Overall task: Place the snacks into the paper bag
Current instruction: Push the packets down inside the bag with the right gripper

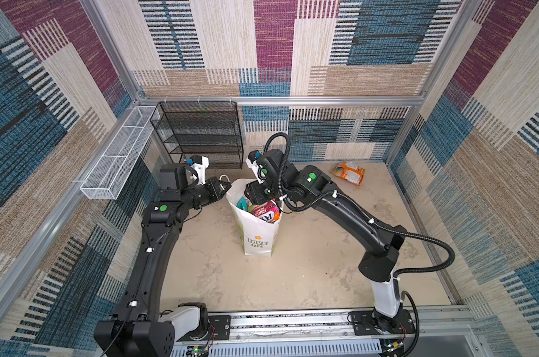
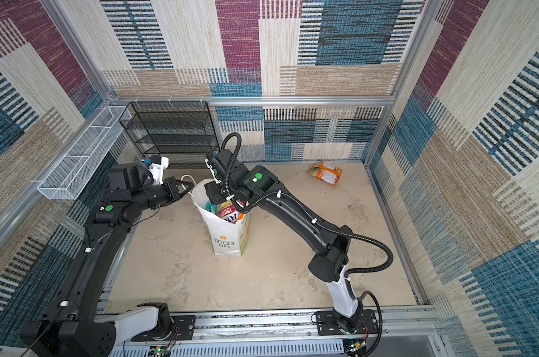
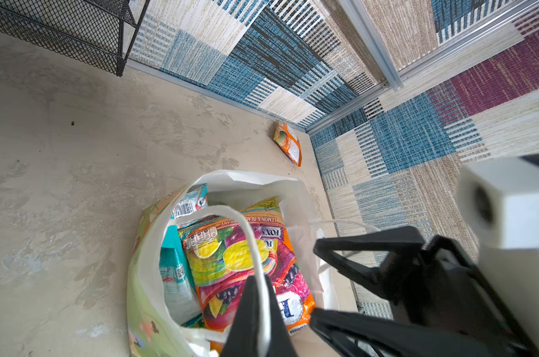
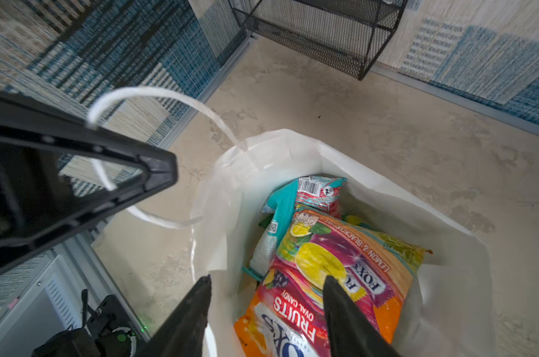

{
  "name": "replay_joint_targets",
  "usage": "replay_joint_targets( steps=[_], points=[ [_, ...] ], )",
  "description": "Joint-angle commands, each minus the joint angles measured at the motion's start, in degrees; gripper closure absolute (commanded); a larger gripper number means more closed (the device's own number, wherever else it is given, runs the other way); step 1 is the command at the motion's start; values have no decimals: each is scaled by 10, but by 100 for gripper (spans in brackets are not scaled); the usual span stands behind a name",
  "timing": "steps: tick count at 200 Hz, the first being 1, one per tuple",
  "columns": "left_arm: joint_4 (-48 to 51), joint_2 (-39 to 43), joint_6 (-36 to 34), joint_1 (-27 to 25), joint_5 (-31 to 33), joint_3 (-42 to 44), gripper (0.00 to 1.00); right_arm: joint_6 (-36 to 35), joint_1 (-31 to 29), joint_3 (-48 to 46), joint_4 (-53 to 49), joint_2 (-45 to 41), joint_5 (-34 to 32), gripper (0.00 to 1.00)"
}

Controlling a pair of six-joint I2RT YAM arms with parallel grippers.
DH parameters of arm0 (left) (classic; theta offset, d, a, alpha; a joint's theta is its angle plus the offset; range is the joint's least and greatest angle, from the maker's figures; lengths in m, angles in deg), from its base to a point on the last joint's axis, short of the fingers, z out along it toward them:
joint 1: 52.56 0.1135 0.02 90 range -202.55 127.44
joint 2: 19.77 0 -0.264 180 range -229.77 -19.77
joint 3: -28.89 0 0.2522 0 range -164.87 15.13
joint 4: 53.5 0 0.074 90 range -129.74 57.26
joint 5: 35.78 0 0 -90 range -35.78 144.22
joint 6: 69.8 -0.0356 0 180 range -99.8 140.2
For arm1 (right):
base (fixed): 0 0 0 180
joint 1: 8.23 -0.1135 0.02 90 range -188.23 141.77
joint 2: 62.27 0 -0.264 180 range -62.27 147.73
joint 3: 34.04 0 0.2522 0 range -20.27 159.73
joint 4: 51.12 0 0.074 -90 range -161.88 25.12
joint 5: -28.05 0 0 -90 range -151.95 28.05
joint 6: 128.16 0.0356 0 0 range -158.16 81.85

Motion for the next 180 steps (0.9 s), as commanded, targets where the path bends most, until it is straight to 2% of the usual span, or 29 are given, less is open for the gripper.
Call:
replay_joint_targets(
  steps=[1,25,48,79,126,163,180],
  points=[
    [-23,1,0,0,-10,1,96,2,0,17,-21,26,-27,39],
    [-23,2,-1,0,-11,1,96,9,1,30,-37,49,-43,38],
    [-23,2,0,0,-11,1,96,29,8,30,-68,65,-80,43],
    [-24,3,1,1,-12,1,96,28,17,-18,-41,50,-78,53],
    [-24,4,2,1,-12,1,96,26,28,-7,-92,79,-108,55],
    [-25,4,2,1,-12,2,96,23,28,-55,-68,94,-53,53],
    [-25,5,2,1,-11,2,96,21,28,-38,-73,110,-37,53]
  ],
)
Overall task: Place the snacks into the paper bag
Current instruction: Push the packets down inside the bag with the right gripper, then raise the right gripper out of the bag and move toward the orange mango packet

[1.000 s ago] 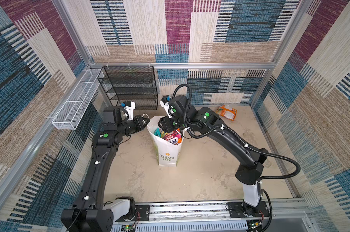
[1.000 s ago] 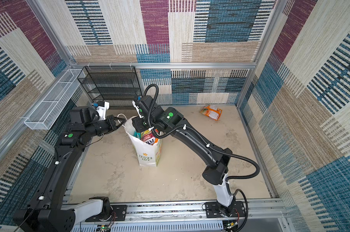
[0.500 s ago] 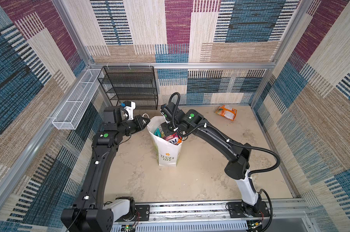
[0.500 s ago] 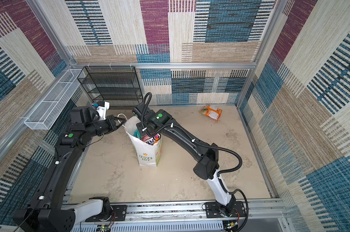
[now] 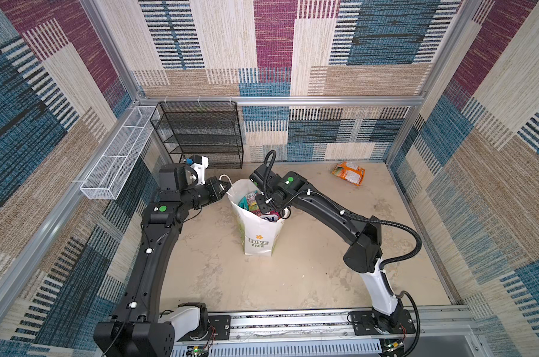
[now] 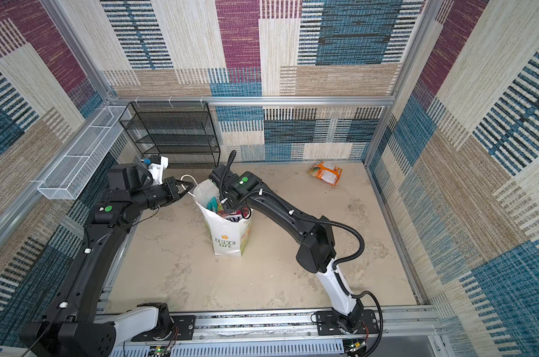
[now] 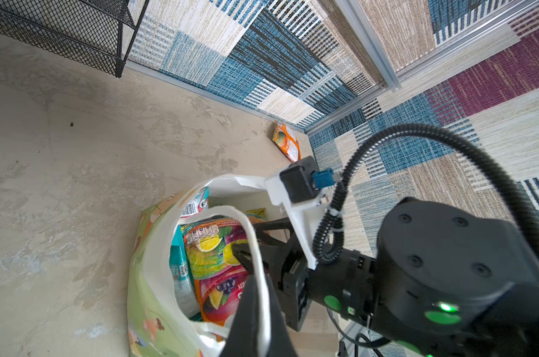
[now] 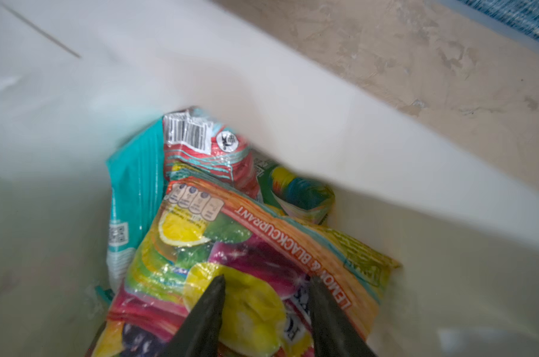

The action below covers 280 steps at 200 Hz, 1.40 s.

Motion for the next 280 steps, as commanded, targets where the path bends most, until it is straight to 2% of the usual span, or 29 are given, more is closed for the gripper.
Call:
replay_joint_targets(
  steps=[1,21,43,60,86,119,143,154,182,207,244,280],
  points=[
    [-25,2,1,1,-11,2,96,-1,-1,11,-8,21,46,53],
    [-26,0,3,1,-11,2,96,-7,-1,85,-14,24,73,52],
    [-25,-1,2,1,-12,2,96,-22,-2,194,-18,17,102,45],
    [-25,-1,2,2,-11,2,96,-30,3,199,19,-25,124,40],
    [-25,-1,1,2,-10,2,96,-30,10,117,98,-112,106,32],
    [-25,-4,2,2,-11,2,96,-34,22,19,180,-231,24,10],
    [-25,-1,4,2,-11,2,96,-22,66,-80,247,-324,10,0],
    [-25,1,4,2,-10,2,96,-10,96,-141,286,-368,12,0],
    [-25,4,4,2,-10,2,96,34,192,-294,374,-462,40,0],
    [-26,3,6,1,-14,2,96,83,281,-411,437,-508,97,0],
    [-28,6,9,1,-17,3,96,141,396,-539,511,-515,199,0],
    [-28,6,10,1,-16,3,96,183,479,-643,599,-490,254,0]
  ],
)
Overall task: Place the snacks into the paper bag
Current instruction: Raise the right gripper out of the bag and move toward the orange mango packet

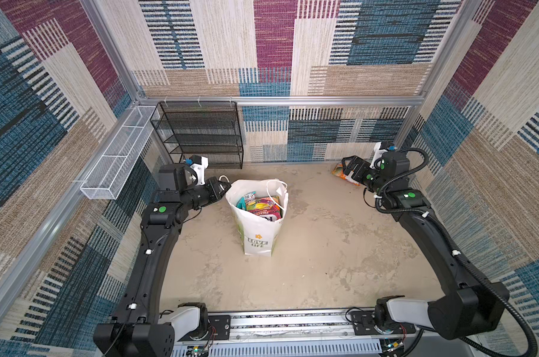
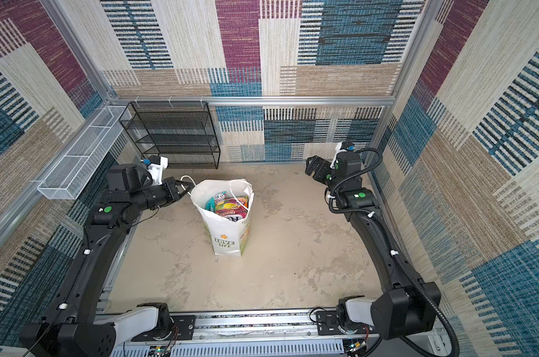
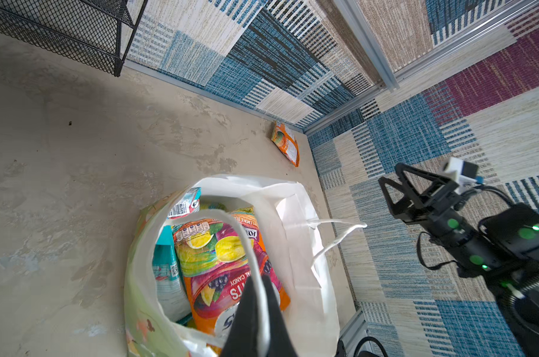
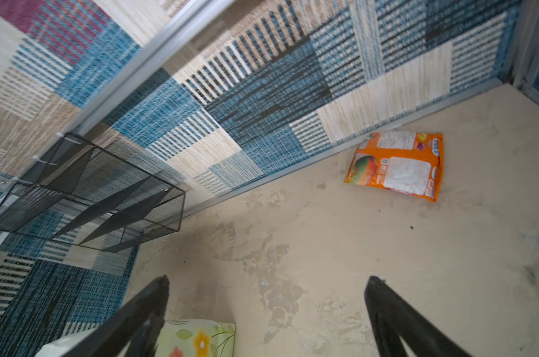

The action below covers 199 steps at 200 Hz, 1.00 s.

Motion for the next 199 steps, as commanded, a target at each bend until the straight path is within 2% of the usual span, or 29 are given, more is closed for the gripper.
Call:
replay_joint_targets(
  steps=[1,31,56,143,199],
  points=[
    [-28,1,8,0,-13,1,96,47,37,-48,102,15,65,0],
    [-30,2,11,0,-17,3,96,96,85,-120,185,60,84,0],
    [-29,0,10,0,-14,2,96,120,113,-142,229,125,107,0],
    [-30,-5,11,1,-18,3,96,179,156,-125,310,295,203,0],
    [-28,-5,9,1,-15,2,96,194,161,-72,305,375,233,0]
  ],
)
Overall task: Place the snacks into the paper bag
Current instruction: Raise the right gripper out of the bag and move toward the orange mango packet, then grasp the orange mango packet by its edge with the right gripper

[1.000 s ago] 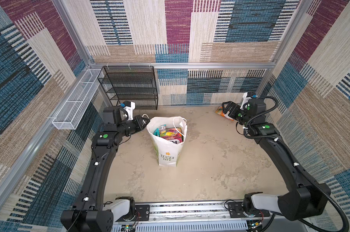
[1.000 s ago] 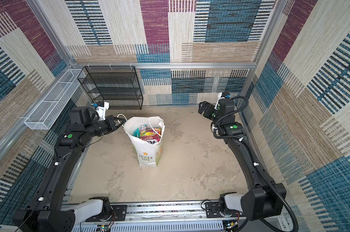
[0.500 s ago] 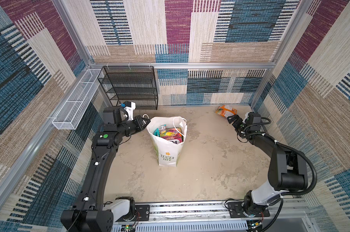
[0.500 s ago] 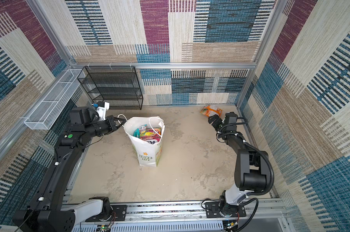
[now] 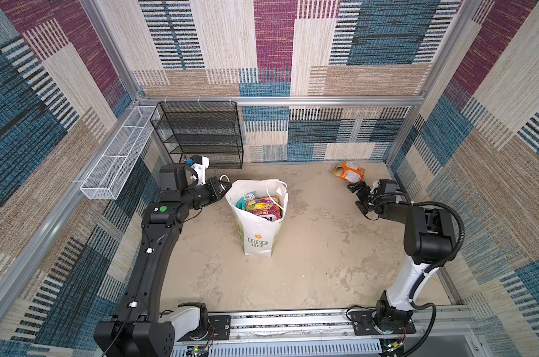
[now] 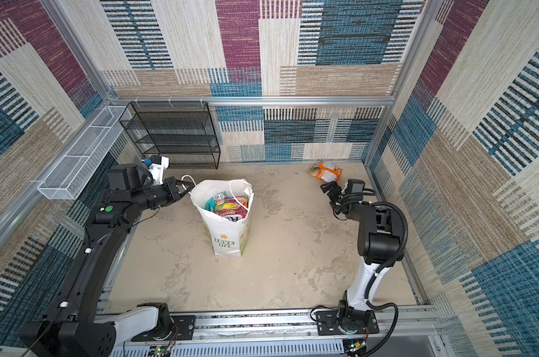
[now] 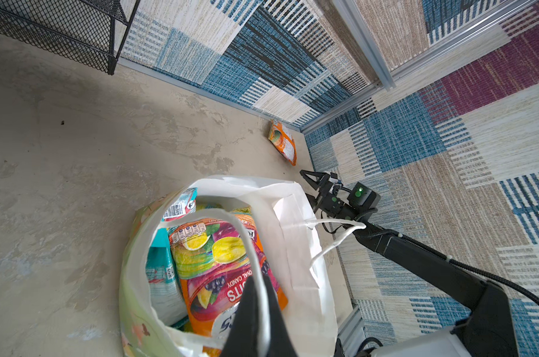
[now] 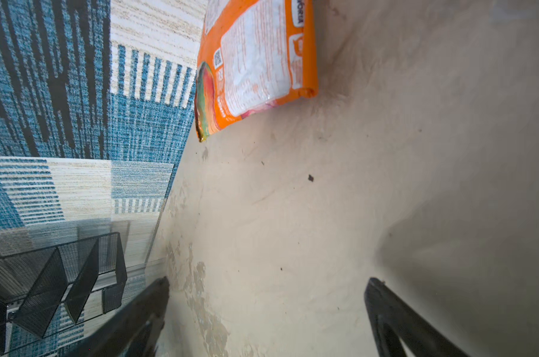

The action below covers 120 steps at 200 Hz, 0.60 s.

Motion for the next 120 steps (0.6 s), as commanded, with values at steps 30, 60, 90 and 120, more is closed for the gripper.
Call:
replay_joint_targets(
  steps=[30,60,90,120],
  points=[
    [-18,-2,6,0,-6,0,96,37,4,43,34,55,34,0],
    [-17,-2,5,1,-5,0,96,69,12,66,46,88,37,3],
    [-16,-1,4,1,-3,-1,96,109,24,77,62,111,23,5],
    [-16,-1,4,0,-3,-1,96,153,35,82,102,133,15,9]
  ],
)
